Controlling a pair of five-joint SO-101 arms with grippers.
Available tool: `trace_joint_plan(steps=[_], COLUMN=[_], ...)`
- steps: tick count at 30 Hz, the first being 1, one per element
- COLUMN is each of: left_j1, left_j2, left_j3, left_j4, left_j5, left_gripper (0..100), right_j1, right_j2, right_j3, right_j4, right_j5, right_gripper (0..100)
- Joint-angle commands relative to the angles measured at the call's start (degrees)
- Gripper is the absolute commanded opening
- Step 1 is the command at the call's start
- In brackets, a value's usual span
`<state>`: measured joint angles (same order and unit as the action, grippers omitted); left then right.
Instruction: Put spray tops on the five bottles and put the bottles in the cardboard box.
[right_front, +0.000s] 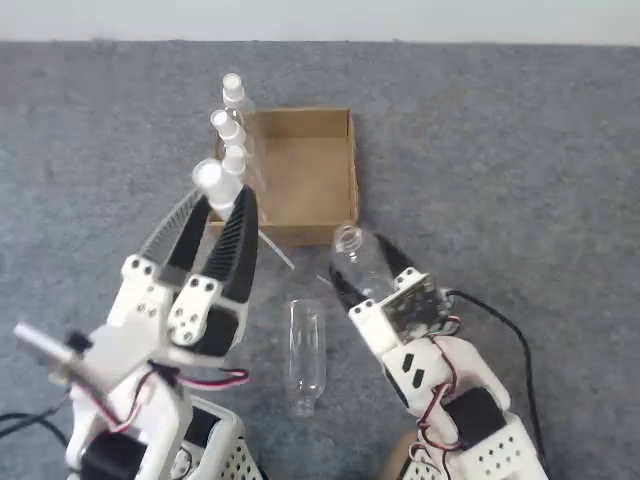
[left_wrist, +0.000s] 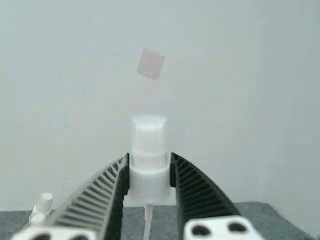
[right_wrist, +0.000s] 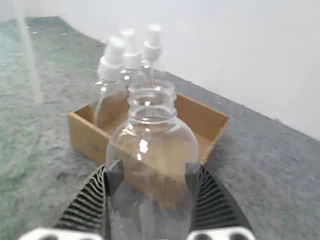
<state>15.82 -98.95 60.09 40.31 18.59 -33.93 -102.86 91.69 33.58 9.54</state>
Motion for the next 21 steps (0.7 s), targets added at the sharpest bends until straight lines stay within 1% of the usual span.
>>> trace_joint_plan(steps=[1,6,10,15,18,21], left_j1=[-0.18,-0.18,-0.62,-5.89,-6.86,-6.86], left_j2=[-5.01,-5.54,-5.54,-5.54,-5.54,-5.54], left_j3=[0.40,0.31,0.13,-1.63,-2.07,-1.89], left_j4=[-1.23,-0.35,-0.35,-0.44,-0.18,-0.09], left_j5=[0.79,0.62,0.53,0.79,1.05,3.52], left_gripper=[1,1,1,1,1,1], right_j1=[-4.70,-6.46,-8.66,-12.88,-14.11,-14.11], right_j2=[-0.48,-0.48,-0.04,-0.48,-0.48,-0.48], right_j3=[3.08,4.75,4.75,4.75,4.75,4.75], right_j4=[-7.08,-9.10,-7.78,-3.91,-3.56,-3.56], right_j5=[2.64,2.73,2.81,8.70,9.41,9.49], right_gripper=[0.6,0.6,0.6,0.6,0.6,0.6])
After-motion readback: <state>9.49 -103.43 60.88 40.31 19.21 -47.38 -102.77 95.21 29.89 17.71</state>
